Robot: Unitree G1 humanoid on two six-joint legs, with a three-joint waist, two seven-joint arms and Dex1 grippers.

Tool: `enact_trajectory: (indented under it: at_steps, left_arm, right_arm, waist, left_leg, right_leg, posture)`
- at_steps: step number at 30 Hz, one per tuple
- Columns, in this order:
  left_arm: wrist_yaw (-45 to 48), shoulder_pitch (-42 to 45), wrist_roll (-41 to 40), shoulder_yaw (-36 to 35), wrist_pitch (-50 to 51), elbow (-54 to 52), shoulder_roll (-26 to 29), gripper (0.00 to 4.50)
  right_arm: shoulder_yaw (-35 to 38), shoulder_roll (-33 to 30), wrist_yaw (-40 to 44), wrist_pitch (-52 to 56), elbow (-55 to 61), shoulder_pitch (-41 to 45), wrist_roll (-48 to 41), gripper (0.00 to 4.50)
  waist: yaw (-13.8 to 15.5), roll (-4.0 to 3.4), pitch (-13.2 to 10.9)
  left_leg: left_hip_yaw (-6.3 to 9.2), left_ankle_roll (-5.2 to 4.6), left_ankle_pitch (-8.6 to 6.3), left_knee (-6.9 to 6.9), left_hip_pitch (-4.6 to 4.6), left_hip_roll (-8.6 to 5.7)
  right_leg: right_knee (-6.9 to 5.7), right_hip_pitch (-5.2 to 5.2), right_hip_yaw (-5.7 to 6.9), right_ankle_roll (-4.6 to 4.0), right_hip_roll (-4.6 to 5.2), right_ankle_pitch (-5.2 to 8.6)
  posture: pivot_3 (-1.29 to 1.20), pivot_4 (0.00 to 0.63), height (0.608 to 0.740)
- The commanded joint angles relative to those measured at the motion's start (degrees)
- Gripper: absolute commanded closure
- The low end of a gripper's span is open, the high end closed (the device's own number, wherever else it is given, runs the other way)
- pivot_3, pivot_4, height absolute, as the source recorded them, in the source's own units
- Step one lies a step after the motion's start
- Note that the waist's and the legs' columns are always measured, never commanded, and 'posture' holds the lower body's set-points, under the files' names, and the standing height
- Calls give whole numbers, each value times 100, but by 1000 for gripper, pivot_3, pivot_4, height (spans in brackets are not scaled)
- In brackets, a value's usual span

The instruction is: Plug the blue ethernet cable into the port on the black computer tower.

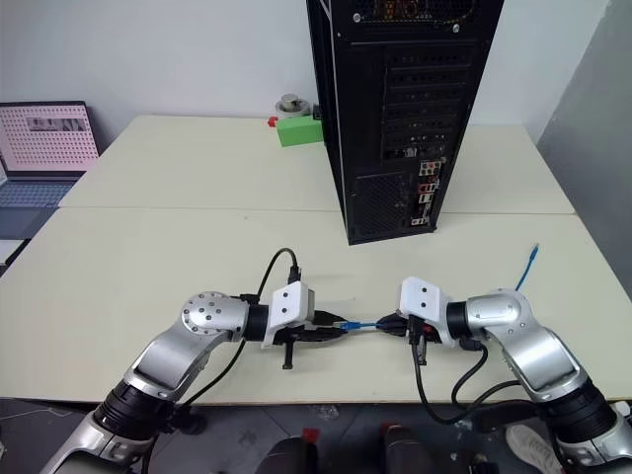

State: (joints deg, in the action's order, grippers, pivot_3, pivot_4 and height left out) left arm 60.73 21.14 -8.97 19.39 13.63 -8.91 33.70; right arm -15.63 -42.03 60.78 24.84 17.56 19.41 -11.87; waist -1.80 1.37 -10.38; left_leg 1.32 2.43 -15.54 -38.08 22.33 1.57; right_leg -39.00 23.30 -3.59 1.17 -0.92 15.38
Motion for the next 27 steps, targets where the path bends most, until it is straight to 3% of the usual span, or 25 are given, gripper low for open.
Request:
enact_trajectory:
  at_steps: [1,7,12,18,27]
  left_arm:
    - [-100,-116,190,-70,-793,84,-55,4200]
    - [-702,-219,848,-251,-3209,645,-182,4200]
    - [-1990,26,2067,-527,-6057,1587,-197,4200]
    - [-2932,259,2897,-665,-7352,2038,-218,4200]
    - [-3568,476,3461,-625,-7563,2272,-180,4200]
  right_arm:
    - [233,-149,65,-234,16,144,28,3400]
    - [1122,-554,317,748,512,-17,-1065,1961]
    - [1699,-98,-288,2068,1027,-22,-2376,610]
    - [1434,368,-880,2463,1096,132,-2536,544]
    - [1149,762,-1044,2617,893,425,-2690,544]
  waist:
    - [0,0,0]
    - [18,0,0]
    - [11,1,1]
    - [18,1,1]
    - [13,0,1]
  left_leg:
    - [0,0,0,0,0,0]
    - [1,0,0,0,1,3]
    - [5,0,0,0,0,4]
    - [2,0,0,0,5,6]
    - [1,0,0,0,6,4]
  right_leg:
    - [0,0,-1,-4,0,-2]
    - [1,0,-3,-8,9,-5]
    - [0,-1,-14,-10,9,-6]
    - [1,-1,-12,-7,17,-7]
    - [0,-1,12,-6,15,-8]
  posture:
    - [0,150,740]
    - [0,150,740]
    - [0,150,740]
    - [0,150,740]
    - [0,150,740]
